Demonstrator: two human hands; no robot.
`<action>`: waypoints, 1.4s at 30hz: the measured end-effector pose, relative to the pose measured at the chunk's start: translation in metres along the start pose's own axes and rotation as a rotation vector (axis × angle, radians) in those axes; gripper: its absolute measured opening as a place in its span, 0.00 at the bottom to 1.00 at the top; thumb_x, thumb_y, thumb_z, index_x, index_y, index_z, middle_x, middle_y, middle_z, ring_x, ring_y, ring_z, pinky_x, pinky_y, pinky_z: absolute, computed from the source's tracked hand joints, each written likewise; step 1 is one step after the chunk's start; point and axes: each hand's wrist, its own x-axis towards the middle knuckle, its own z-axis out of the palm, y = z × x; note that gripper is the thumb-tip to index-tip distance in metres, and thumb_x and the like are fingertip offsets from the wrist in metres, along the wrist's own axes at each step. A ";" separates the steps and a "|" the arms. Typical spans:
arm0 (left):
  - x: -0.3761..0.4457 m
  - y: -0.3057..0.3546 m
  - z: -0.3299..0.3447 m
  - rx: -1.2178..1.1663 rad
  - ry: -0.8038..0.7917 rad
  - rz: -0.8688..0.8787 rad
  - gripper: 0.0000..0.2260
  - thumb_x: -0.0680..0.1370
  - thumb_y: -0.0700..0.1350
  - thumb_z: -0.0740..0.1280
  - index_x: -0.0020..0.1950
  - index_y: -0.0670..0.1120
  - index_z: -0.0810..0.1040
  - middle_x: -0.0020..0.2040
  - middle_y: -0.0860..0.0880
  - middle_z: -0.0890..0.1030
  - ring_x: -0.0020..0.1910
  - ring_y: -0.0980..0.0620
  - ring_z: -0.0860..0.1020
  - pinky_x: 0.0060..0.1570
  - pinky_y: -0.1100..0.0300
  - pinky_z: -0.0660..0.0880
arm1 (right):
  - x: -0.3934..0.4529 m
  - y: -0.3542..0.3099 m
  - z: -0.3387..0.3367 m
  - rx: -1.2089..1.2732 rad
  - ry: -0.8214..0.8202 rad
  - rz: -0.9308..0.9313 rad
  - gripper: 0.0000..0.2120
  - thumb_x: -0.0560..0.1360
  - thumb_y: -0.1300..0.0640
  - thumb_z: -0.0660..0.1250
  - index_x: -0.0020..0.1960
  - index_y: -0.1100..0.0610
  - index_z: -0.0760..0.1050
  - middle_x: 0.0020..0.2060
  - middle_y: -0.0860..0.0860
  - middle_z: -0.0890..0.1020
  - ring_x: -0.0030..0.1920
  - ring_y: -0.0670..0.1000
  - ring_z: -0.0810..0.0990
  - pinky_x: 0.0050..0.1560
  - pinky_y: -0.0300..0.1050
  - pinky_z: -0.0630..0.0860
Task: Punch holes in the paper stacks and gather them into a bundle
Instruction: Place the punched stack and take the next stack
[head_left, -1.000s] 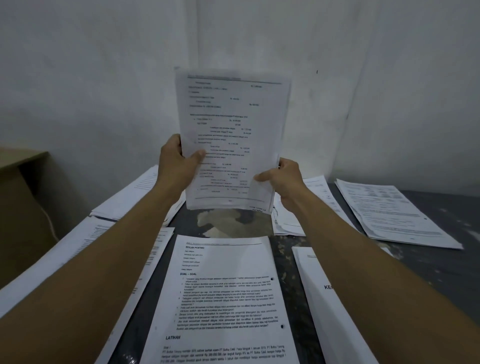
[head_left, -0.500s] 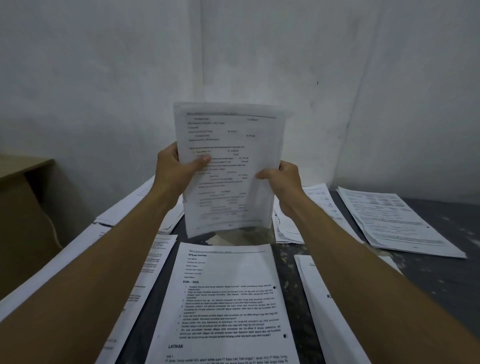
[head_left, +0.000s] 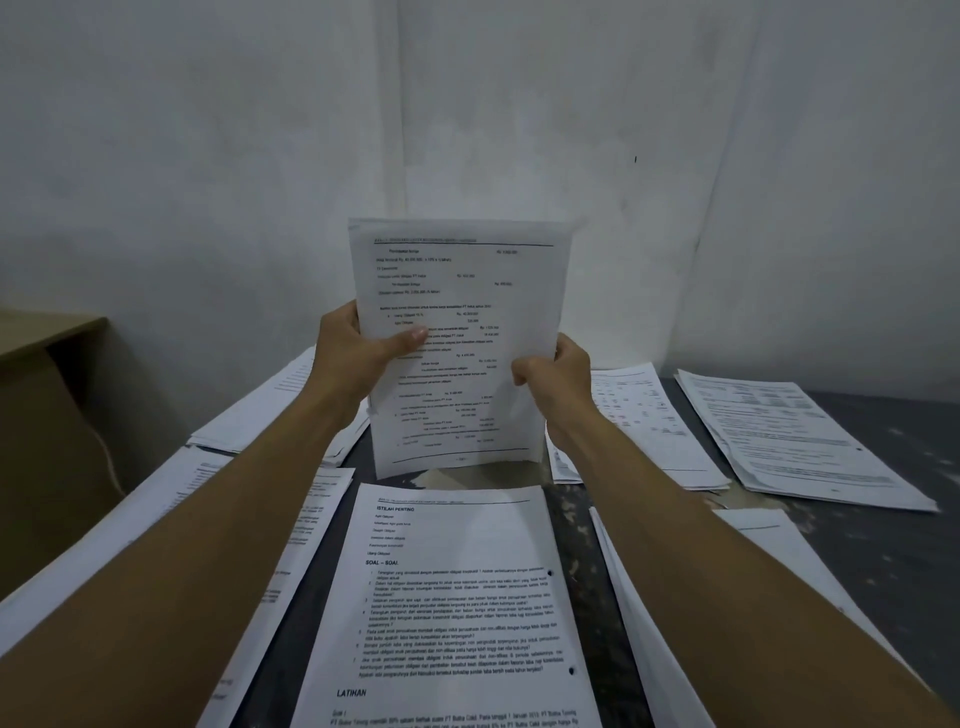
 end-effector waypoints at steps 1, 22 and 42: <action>0.000 0.000 0.000 0.000 0.000 -0.002 0.19 0.62 0.50 0.81 0.51 0.53 0.81 0.49 0.56 0.86 0.45 0.53 0.85 0.42 0.56 0.83 | 0.001 -0.001 0.000 0.004 -0.005 0.010 0.24 0.64 0.70 0.67 0.58 0.55 0.76 0.47 0.47 0.81 0.47 0.48 0.78 0.39 0.41 0.77; 0.010 0.000 0.004 -0.057 -0.025 0.000 0.20 0.64 0.43 0.82 0.54 0.45 0.83 0.50 0.52 0.87 0.46 0.51 0.86 0.44 0.53 0.84 | 0.013 0.001 0.000 0.006 0.045 0.006 0.10 0.68 0.69 0.63 0.42 0.55 0.77 0.43 0.49 0.82 0.45 0.53 0.78 0.44 0.47 0.76; 0.016 0.009 -0.001 -0.056 -0.058 0.000 0.17 0.63 0.46 0.81 0.50 0.48 0.84 0.46 0.53 0.87 0.43 0.52 0.86 0.36 0.62 0.81 | 0.024 -0.018 -0.015 -0.015 -0.074 -0.146 0.08 0.76 0.59 0.72 0.55 0.52 0.81 0.48 0.46 0.84 0.48 0.47 0.83 0.43 0.43 0.81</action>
